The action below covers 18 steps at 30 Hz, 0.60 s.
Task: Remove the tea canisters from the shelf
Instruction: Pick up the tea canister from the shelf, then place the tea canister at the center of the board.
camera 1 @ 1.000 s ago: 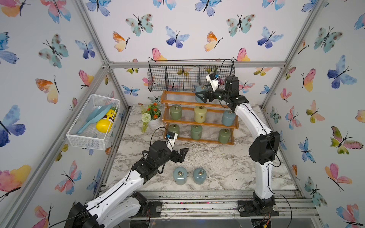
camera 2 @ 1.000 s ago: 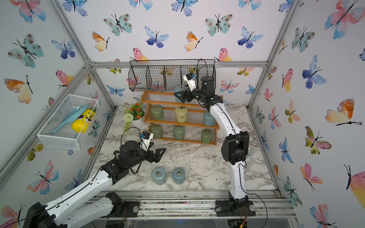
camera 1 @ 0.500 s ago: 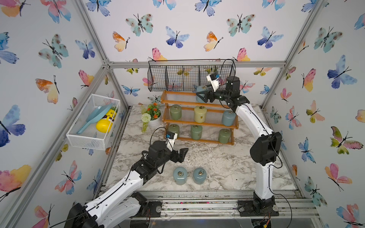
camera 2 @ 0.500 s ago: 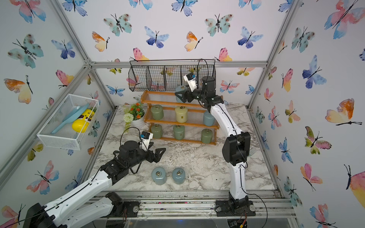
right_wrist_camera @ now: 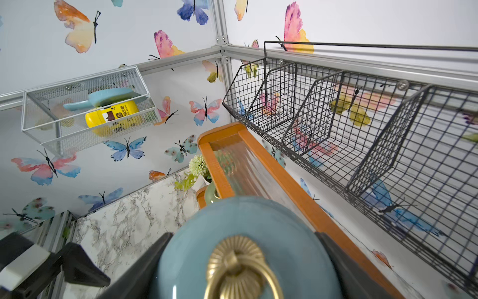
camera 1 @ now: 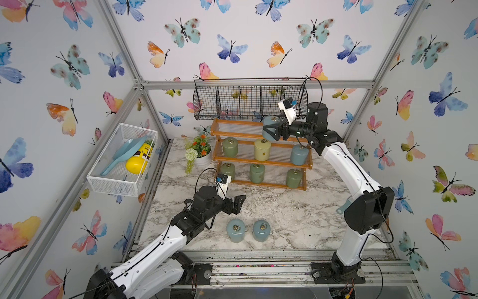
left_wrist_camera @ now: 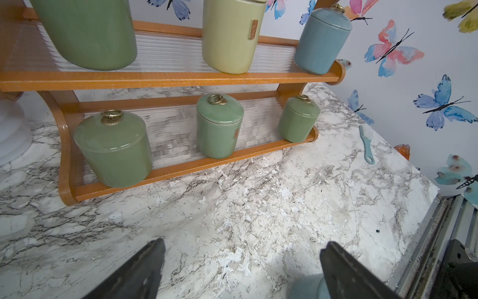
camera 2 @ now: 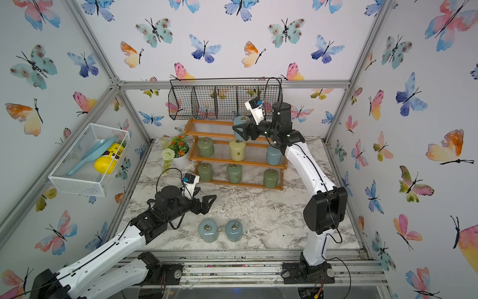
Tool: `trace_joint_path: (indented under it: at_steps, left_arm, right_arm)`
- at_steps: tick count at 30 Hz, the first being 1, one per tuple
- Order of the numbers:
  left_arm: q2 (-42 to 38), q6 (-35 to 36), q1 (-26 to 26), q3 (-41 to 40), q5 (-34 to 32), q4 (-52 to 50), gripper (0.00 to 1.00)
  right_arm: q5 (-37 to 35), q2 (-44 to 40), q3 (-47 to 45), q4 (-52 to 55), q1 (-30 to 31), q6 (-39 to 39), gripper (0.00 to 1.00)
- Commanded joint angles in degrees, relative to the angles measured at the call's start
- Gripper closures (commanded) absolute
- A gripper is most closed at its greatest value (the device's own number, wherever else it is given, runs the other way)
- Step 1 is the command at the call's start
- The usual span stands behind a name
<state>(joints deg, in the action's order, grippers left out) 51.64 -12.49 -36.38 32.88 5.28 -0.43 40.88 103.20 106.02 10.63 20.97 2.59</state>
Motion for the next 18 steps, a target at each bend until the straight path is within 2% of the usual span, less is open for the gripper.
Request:
trace_joint_path:
  at_steps: [1, 18]
  left_arm:
    - [-0.6, 1.4, 0.3, 0.7, -0.3, -1.1, 0.02]
    - [-1.3, 1.6, 0.3, 2.4, 2.7, -3.9, 0.01]
  right_arm:
    - [-1.0, -5.8, -4.8, -5.6, -0.1, 1.2, 0.20]
    - [-5.0, -32.4, -48.4, -13.9, -0.1, -3.2, 0.21]
